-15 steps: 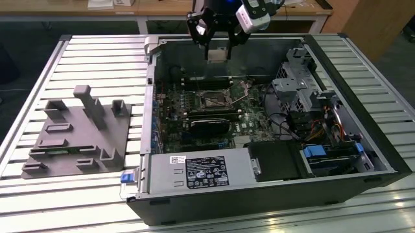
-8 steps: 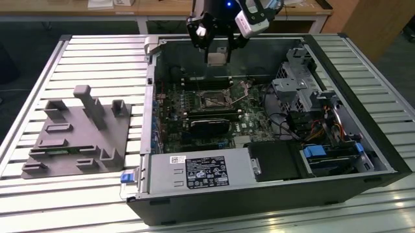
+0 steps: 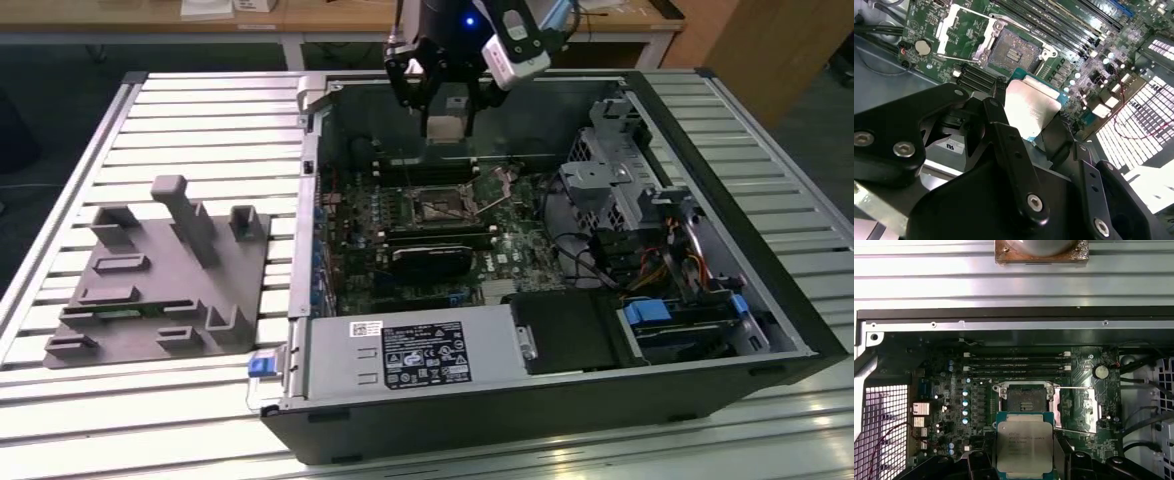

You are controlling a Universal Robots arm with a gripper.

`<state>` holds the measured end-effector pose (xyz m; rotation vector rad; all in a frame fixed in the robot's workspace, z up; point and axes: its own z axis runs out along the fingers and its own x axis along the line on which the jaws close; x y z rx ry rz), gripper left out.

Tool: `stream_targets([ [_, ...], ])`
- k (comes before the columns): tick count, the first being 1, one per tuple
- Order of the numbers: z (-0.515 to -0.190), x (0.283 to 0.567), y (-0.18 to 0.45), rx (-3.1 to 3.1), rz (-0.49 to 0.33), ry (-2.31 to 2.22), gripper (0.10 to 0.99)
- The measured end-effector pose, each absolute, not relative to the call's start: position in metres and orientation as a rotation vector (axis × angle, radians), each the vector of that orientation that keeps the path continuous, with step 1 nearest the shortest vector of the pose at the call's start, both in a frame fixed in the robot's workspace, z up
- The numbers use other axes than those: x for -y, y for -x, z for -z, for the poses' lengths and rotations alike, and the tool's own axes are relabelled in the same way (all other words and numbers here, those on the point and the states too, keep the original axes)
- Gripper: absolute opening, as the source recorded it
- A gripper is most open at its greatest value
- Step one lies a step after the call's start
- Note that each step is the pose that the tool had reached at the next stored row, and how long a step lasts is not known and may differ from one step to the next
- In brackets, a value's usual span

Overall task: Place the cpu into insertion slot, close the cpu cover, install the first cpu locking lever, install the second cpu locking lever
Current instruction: 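Place the cpu into insertion slot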

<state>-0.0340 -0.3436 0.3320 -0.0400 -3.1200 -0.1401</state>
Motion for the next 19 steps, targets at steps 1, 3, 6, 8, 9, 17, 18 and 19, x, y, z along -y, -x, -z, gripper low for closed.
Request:
stream_targets([
  [1,-0.33,0.344,0.034,3.12,0.14,0.04,0.537],
  [3,-0.328,0.344,0.034,3.12,0.14,0.04,0.537],
  [6,-0.324,0.344,0.034,3.12,0.14,0.04,0.537],
  [8,-0.322,0.344,0.034,3.12,0.14,0.04,0.537],
  [9,-0.32,0.344,0.034,3.12,0.14,0.04,0.537],
  [17,-0.312,0.344,0.034,3.12,0.14,0.04,0.537],
  [18,-0.311,0.344,0.034,3.12,0.14,0.04,0.537],
  [19,-0.31,0.344,0.034,3.12,0.14,0.04,0.537],
])
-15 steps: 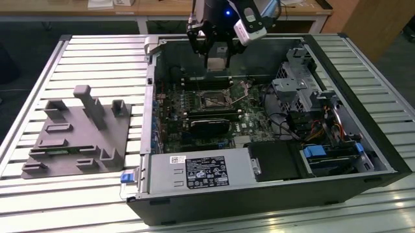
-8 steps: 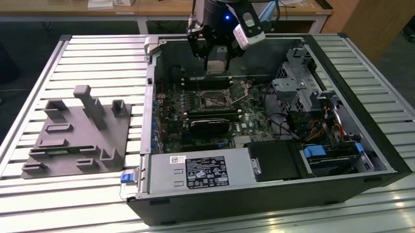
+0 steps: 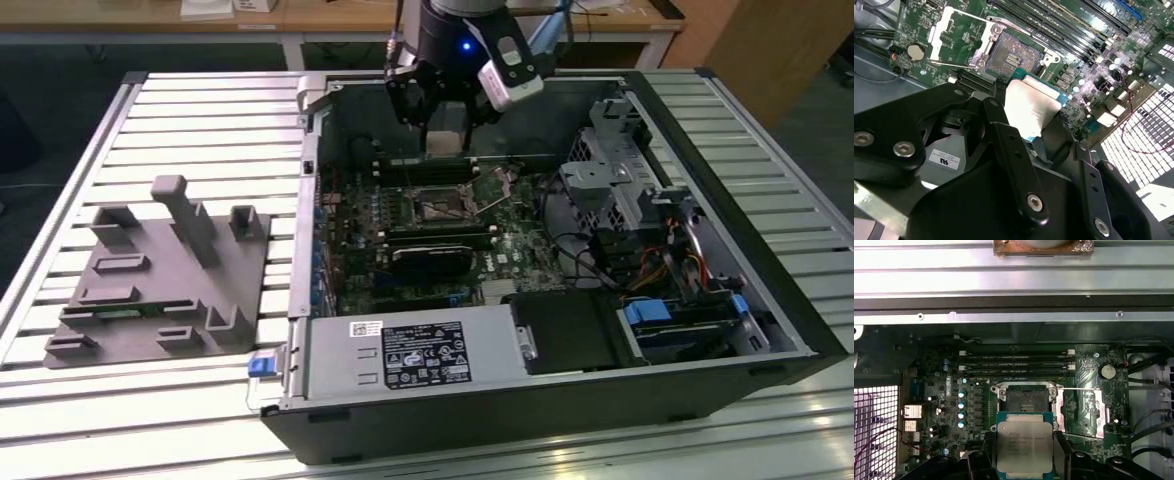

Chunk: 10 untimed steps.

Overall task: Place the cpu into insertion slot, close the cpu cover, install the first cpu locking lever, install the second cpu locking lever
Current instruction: 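Place the cpu into insertion slot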

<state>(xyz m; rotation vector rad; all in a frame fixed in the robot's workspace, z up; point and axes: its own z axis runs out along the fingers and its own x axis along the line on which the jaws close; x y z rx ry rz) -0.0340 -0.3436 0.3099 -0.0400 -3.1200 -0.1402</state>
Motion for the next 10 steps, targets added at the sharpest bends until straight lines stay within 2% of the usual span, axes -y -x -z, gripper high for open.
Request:
stream_targets([
  [10,-0.295,0.344,0.034,3.12,0.14,0.04,0.537],
])
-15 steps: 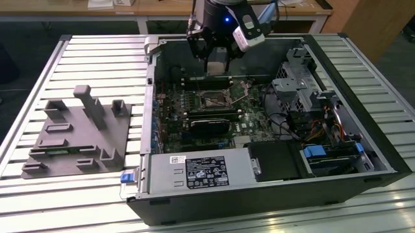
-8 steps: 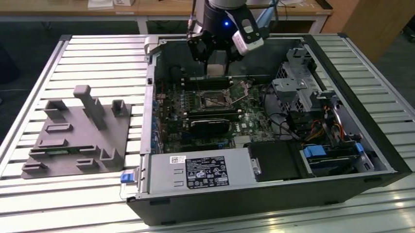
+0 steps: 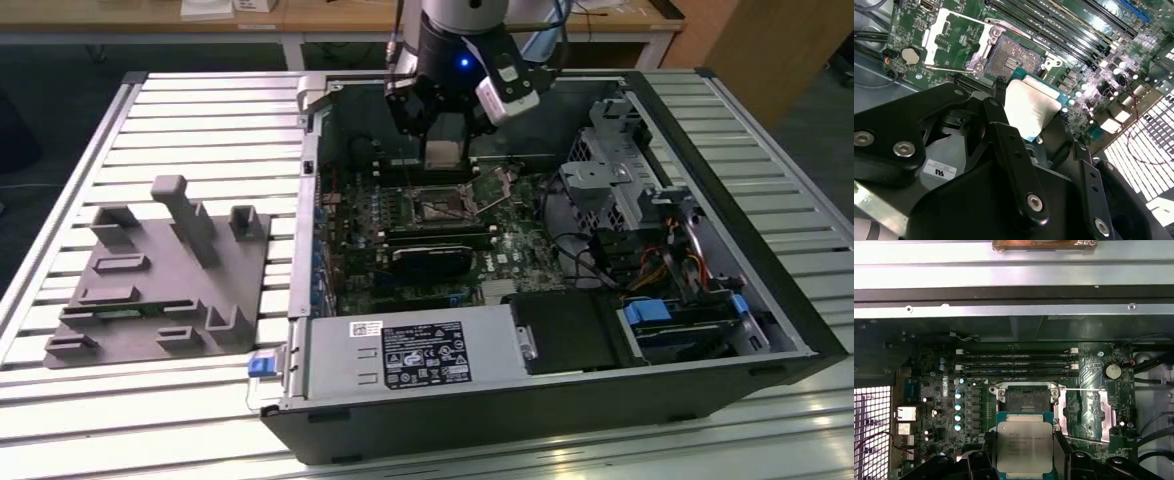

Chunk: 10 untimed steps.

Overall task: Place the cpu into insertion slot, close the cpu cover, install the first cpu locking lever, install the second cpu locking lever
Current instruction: 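Place the cpu into insertion slot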

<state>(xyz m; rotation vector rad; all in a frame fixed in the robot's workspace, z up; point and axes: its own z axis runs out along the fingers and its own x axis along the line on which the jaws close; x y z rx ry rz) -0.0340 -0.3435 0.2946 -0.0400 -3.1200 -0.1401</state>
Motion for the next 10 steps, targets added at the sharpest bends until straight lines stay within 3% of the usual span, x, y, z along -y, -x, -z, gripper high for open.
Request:
stream_targets([
  [10,-0.276,0.344,0.034,3.12,0.14,0.04,0.537],
])
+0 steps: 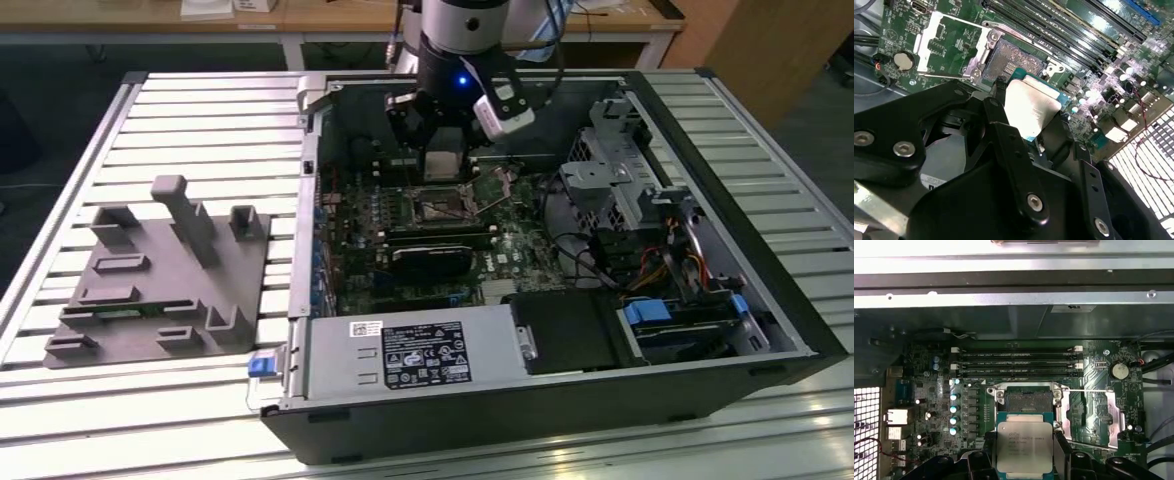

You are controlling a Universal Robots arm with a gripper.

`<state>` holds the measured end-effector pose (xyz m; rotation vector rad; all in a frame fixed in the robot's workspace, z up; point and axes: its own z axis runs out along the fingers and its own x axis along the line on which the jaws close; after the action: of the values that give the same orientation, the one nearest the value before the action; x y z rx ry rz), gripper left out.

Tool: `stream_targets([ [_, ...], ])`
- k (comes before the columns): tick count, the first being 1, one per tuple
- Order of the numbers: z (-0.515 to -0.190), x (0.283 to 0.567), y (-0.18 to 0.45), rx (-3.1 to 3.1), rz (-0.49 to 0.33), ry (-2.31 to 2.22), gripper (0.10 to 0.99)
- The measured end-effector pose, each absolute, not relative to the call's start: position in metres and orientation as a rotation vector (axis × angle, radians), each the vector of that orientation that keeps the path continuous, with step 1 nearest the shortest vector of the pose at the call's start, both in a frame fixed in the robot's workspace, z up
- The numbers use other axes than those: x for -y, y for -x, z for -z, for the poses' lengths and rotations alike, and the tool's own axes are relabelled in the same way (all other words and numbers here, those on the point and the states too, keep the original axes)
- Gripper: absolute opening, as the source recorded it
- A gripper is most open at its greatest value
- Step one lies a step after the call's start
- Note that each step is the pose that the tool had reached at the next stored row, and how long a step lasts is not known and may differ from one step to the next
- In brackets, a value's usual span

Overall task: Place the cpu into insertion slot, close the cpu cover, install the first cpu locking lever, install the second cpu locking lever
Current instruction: 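Place the cpu into insertion slot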

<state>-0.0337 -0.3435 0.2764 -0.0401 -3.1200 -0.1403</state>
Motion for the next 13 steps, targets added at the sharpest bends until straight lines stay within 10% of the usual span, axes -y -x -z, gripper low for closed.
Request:
stream_targets([
  [13,-0.253,0.343,0.027,3.12,0.14,0.04,0.537],
])
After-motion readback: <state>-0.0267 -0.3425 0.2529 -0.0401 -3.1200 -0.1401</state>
